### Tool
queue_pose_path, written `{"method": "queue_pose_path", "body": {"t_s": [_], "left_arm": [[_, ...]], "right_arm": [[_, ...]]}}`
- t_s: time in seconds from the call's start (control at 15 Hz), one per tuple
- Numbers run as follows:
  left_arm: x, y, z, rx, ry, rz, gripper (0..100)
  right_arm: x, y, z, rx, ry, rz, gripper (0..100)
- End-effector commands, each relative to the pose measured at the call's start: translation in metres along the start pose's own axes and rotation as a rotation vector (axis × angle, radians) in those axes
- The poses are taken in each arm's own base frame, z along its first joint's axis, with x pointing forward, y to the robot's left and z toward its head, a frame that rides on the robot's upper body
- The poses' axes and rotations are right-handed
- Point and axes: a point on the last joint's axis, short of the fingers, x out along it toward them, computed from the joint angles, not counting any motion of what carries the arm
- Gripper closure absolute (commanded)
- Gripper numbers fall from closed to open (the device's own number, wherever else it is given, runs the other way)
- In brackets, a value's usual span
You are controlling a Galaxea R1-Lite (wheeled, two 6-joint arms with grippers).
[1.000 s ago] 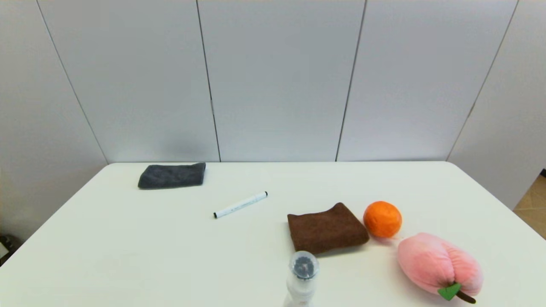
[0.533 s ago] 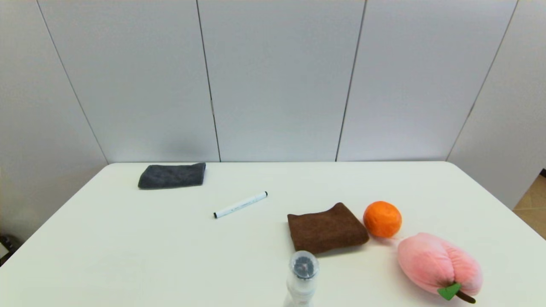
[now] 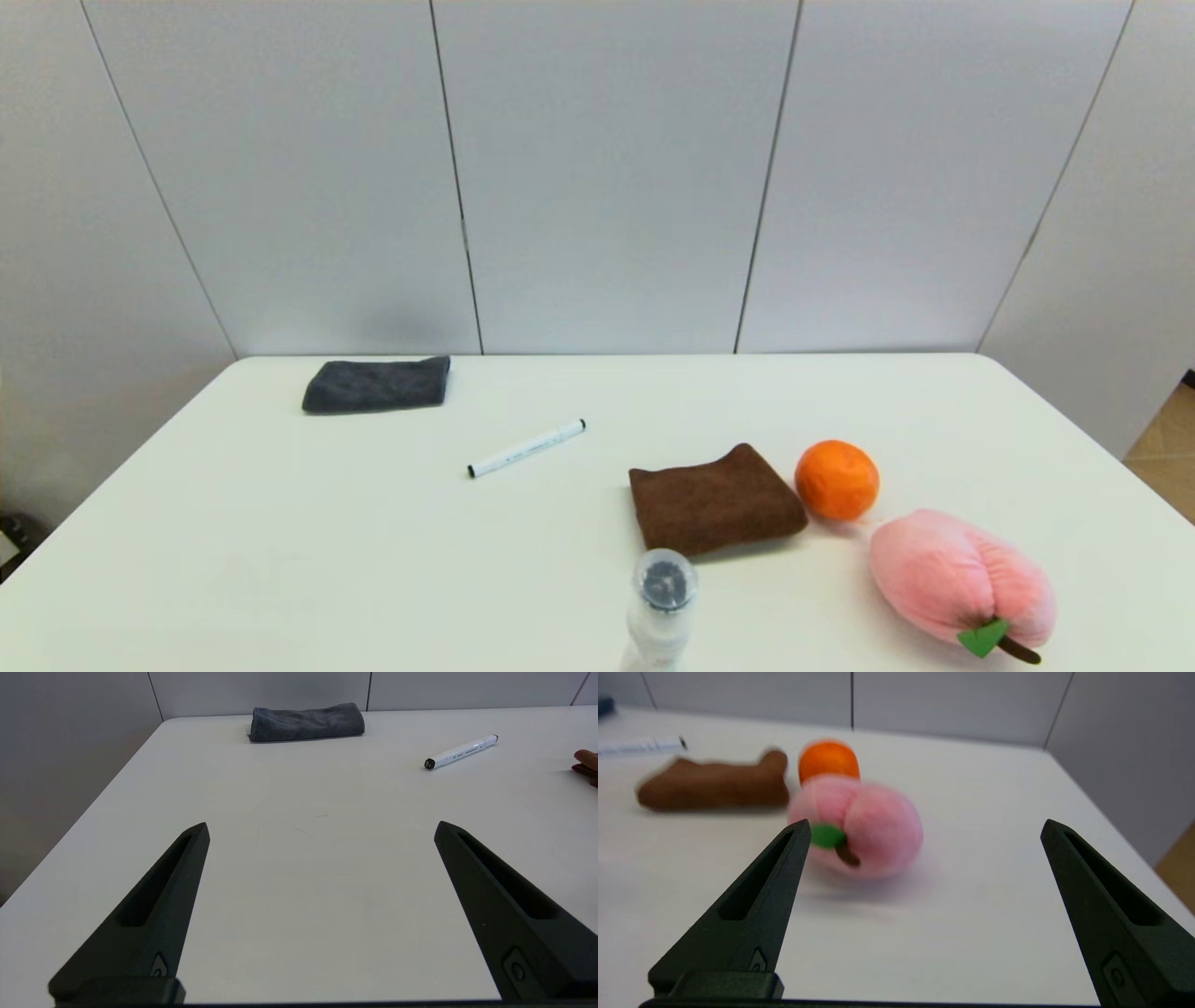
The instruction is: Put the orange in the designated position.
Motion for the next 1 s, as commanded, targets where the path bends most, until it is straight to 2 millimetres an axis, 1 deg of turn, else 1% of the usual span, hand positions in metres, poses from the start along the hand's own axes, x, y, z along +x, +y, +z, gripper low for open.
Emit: {"method": "queue_pose_path", "body": {"t_s": [0.07, 0.53, 1.0], "left_arm": [[0.0001, 0.0, 0.0, 0.0, 0.002, 0.0, 0], [0.0, 0.0, 0.0, 0.0, 0.0, 0.0, 0], [0.0001, 0.0, 0.0, 0.0, 0.002, 0.0, 0]], "right_arm": [[0.0001, 0.0002, -0.001, 0.0, 0.017, 0.008, 0], [0.0005, 0.0, -0.0005, 0.04, 0.004, -0.002, 0], [0.0005, 0.0, -0.0005, 0.033, 0.004, -0.002, 0]]}}
